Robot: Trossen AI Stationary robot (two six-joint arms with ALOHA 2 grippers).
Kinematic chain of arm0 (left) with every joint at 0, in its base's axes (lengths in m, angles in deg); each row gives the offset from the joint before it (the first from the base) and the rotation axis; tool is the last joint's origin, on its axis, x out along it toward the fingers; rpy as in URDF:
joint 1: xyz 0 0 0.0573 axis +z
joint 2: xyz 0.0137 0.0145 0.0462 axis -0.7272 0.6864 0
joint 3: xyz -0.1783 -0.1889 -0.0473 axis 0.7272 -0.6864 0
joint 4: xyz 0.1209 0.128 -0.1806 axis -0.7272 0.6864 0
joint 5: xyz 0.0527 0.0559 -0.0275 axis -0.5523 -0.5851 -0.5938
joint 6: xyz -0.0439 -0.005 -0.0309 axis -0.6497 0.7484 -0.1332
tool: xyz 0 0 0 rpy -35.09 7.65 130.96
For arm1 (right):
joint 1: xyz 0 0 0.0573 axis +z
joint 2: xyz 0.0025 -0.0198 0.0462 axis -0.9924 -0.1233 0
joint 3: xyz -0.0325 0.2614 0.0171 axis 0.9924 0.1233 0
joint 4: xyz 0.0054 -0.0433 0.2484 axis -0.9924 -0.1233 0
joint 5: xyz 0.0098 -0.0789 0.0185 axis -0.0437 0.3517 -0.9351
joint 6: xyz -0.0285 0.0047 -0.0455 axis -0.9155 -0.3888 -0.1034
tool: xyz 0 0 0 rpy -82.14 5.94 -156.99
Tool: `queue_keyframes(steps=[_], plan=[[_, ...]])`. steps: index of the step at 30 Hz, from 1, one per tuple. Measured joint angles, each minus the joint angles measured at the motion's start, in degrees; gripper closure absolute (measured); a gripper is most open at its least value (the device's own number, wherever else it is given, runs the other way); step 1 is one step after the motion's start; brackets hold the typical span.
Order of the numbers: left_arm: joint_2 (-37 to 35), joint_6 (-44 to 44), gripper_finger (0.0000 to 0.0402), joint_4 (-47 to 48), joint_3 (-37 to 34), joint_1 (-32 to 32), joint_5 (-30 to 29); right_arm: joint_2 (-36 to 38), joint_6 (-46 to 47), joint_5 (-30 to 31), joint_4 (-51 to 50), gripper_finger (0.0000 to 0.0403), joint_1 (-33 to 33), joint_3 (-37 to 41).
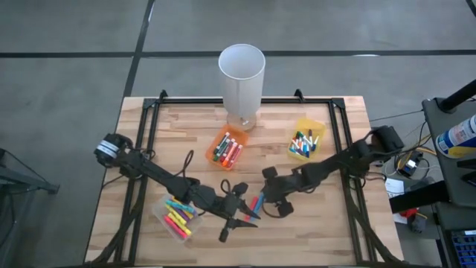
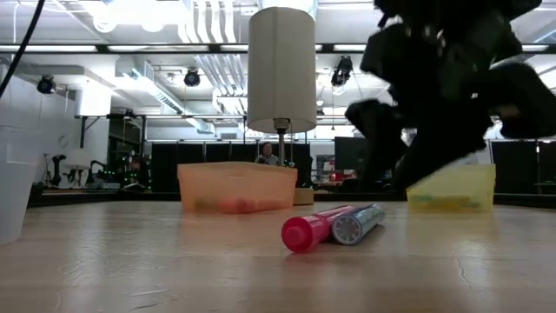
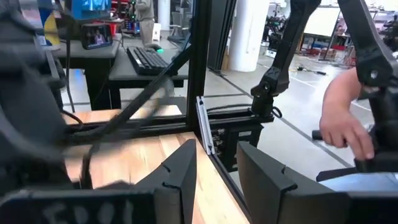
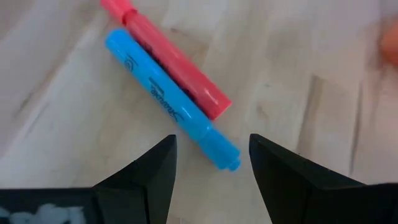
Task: Pick & Place Markers
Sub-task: Put the blue highlighter pen into the white bin
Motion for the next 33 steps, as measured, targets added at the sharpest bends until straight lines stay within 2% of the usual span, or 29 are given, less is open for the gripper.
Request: queue_keyframes(steps=[7,14,19,25,33], plan=[[-0.65,-0.12,0.0291,0.87,0.0,0.0,-0.02,-5.97,0.29,-0.22,0.92,0.0209,0.1,-1.66],[-0.71,-0.43,0.0291,1.58,0.0,0.0,-0.04,-10.79,1.67,-3.78,1.82,0.0213,0.12,-4.11],[-0.71,-0.43,0.0291,2.76,0.0,0.0,-0.03,-10.83,6.18,-5.12,1.71,0.0255,0.14,-4.29],[-0.71,-0.43,0.0291,4.67,0.02,0.02,-0.14,-9.19,8.78,-7.48,0.53,0.0348,0.19,-4.08],[-0.71,-0.41,0.0291,4.98,0.02,0.04,-0.5,-7.42,13.41,-9.46,-2.54,0.0353,0.62,-3.97]])
